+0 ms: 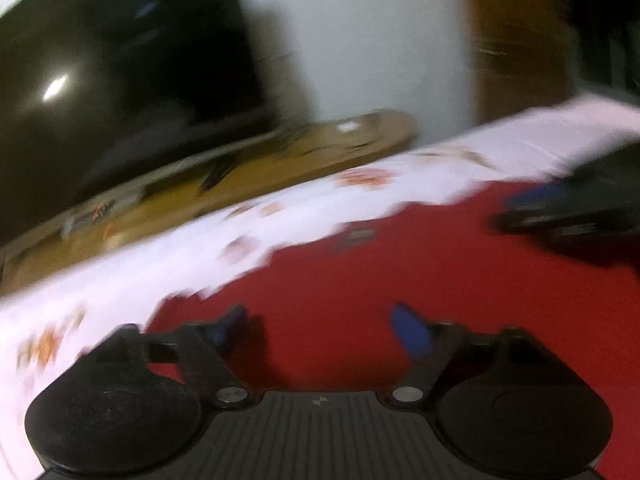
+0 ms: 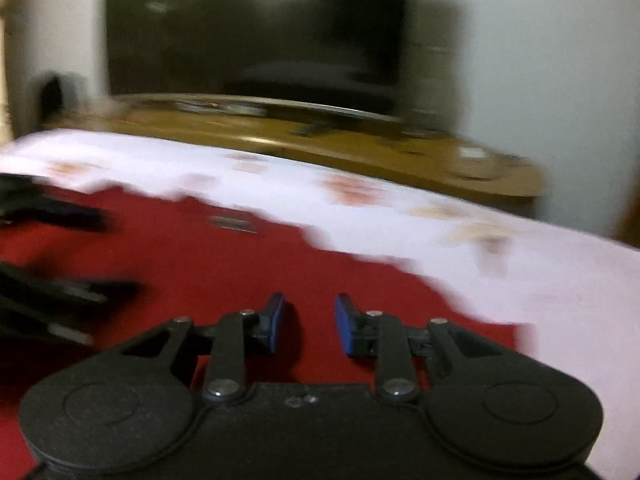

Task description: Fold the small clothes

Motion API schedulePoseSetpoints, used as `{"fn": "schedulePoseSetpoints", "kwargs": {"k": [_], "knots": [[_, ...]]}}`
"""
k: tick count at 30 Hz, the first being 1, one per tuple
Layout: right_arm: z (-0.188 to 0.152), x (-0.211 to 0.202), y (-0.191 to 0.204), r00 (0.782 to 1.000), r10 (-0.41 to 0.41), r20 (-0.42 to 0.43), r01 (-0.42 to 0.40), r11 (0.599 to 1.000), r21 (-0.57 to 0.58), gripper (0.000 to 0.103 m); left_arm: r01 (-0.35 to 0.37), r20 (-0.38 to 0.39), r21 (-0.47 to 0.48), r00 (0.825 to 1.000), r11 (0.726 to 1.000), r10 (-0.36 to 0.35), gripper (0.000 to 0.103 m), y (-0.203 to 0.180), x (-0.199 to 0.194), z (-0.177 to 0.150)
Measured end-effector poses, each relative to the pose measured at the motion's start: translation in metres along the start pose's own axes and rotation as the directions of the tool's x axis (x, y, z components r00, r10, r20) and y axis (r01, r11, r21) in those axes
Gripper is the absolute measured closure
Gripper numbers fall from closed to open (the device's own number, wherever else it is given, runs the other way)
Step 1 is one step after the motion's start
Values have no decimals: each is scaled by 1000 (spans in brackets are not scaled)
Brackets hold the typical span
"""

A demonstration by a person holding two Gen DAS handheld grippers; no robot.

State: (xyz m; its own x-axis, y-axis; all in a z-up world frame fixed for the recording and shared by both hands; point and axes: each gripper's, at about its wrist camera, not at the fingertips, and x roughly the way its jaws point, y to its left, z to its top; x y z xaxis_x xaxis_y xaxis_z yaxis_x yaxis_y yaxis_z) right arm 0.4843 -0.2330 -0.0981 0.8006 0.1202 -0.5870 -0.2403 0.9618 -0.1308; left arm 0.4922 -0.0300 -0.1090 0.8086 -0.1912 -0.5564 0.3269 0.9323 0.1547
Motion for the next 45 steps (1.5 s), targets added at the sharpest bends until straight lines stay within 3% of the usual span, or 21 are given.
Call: {"fn": "schedulePoseSetpoints", "kwargs": {"k": [1, 3, 4, 6, 9, 12, 15, 17, 18, 19, 20, 22, 29, 35, 41, 45], "knots": [[-2, 2, -20, 1000, -25, -14, 26, 998, 56, 80, -38, -16, -43, 999, 998, 38, 20, 14, 4, -2], [-3, 2, -53, 999, 33, -26, -28, 984, 174, 89, -32, -43, -130, 999, 991, 26, 20, 35, 10, -5], [-3, 0, -57, 999, 41, -31, -35, 984, 173, 89, -34, -44, -139, 999, 990, 28, 20, 42, 7, -6], [-3, -8, -53, 1000, 20, -17, -17, 993, 121, 79, -56, -37, -123, 998, 991, 52, 20, 44, 0, -7], [-6, -34, -44, 999, 20, 29, -23, 994, 107, 73, -48, 33, -146, 998, 988, 54, 20, 43, -28, -5], [-8, -58, -32, 991, 102, 82, -111, 987, 119, 66, 12, 91, -118, 996, 993, -1, 20, 23, -55, -1], [-14, -70, -1, 975, 211, 72, -216, 975, 59, 63, 38, 53, -58, 998, 998, -35, 20, -6, -58, -2], [-18, -66, 18, 968, 250, 36, -251, 968, 13, 56, -5, -26, -10, 1000, 1000, 5, 20, -21, -48, -8], [-20, -60, 24, 972, 235, -1, -235, 972, -2, 56, -24, -88, -9, 996, 1000, 23, 19, -23, -38, -13], [-22, -52, 28, 978, 206, -46, -207, 978, -15, 56, -17, -76, -65, 997, 998, 12, 16, -18, -38, -18], [-25, -50, 26, 978, 203, -40, -203, 979, -16, 56, -24, -92, -112, 996, 993, 13, 10, -12, -36, -20], [-24, -51, 22, 978, 204, -43, -203, 979, 8, 56, -24, -103, -146, 995, 989, 9, 9, -7, -34, -20], [-25, -53, 25, 983, 172, -59, -173, 985, -13, 53, -28, -101, -140, 995, 990, 14, 9, -12, -34, -23], [-26, -52, 22, 985, 159, -69, -161, 987, -21, 52, -16, -115, -140, 993, 990, 0, 5, 5, -42, -24], [-41, -68, -32, 993, 84, -83, -81, 996, 37, 50, -27, -123, -203, 992, 979, 2, 2, 58, -56, -50], [-42, -68, -39, 993, 76, -87, -71, 996, 54, 50, -38, -135, -194, 991, 980, 12, 2, 55, -58, -44]]}}
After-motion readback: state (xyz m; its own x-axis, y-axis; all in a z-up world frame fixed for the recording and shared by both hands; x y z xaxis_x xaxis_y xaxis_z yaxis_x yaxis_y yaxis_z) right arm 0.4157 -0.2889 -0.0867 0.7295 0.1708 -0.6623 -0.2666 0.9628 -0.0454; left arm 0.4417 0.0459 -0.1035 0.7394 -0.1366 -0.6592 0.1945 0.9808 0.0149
